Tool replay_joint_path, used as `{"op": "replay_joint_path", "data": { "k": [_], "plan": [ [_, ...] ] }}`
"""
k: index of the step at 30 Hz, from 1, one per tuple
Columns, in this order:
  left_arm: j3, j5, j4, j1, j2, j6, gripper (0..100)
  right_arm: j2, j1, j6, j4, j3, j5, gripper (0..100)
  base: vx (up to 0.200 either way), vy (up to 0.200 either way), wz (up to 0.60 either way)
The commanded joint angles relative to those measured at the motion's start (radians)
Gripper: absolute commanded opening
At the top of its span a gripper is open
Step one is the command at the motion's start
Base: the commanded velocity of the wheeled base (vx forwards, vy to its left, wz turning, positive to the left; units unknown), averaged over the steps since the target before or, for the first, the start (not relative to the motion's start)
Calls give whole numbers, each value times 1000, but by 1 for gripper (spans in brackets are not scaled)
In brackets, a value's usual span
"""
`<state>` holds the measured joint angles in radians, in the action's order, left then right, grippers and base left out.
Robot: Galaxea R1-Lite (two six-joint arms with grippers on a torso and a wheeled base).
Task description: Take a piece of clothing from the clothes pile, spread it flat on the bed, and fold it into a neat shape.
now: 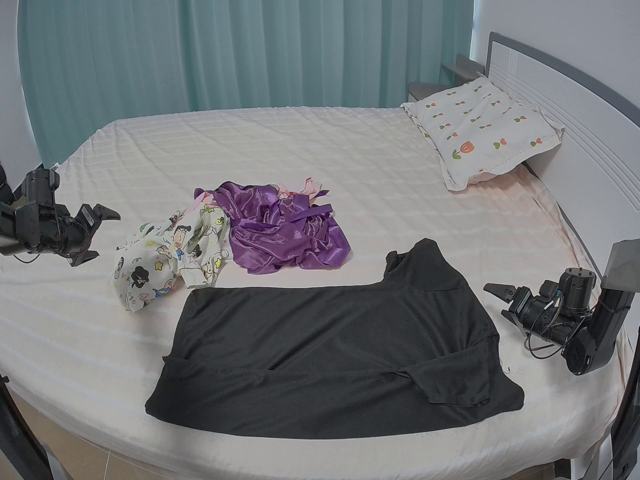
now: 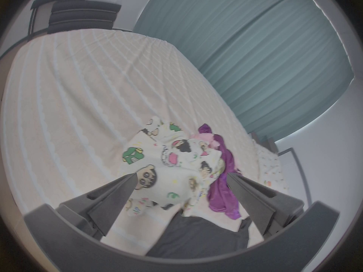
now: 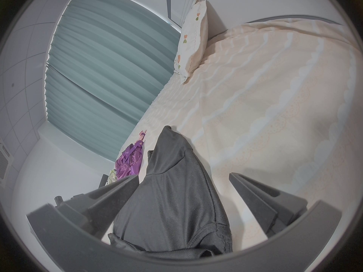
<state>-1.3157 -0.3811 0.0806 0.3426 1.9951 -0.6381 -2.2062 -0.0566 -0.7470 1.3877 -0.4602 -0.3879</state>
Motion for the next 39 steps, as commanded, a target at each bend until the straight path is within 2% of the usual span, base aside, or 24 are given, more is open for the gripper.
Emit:
{"op": "replay_joint_path", "data": {
  "k": [1,3,10,13,21,29,39],
  "plan": [
    [0,-93,-18,0,-107,-48,100,-3,0,0,1,0,0,100,0,0,0],
    [32,-137,-42,-33,-144,-41,100,-3,0,0,1,0,0,100,0,0,0],
    [78,-124,-47,-142,-134,26,100,-1,0,0,1,0,0,100,0,0,0],
    [98,-58,-42,-204,-58,89,100,-1,0,0,1,2,0,100,0,0,0],
    [135,33,-28,-280,93,258,100,-9,0,0,1,0,0,100,0,0,0],
    [164,37,57,-318,157,301,100,-14,0,11,1,2,0,100,0,0,0],
    [161,59,183,-321,246,317,100,-14,12,14,1,3,0,100,0,0,0]
  ]
}}
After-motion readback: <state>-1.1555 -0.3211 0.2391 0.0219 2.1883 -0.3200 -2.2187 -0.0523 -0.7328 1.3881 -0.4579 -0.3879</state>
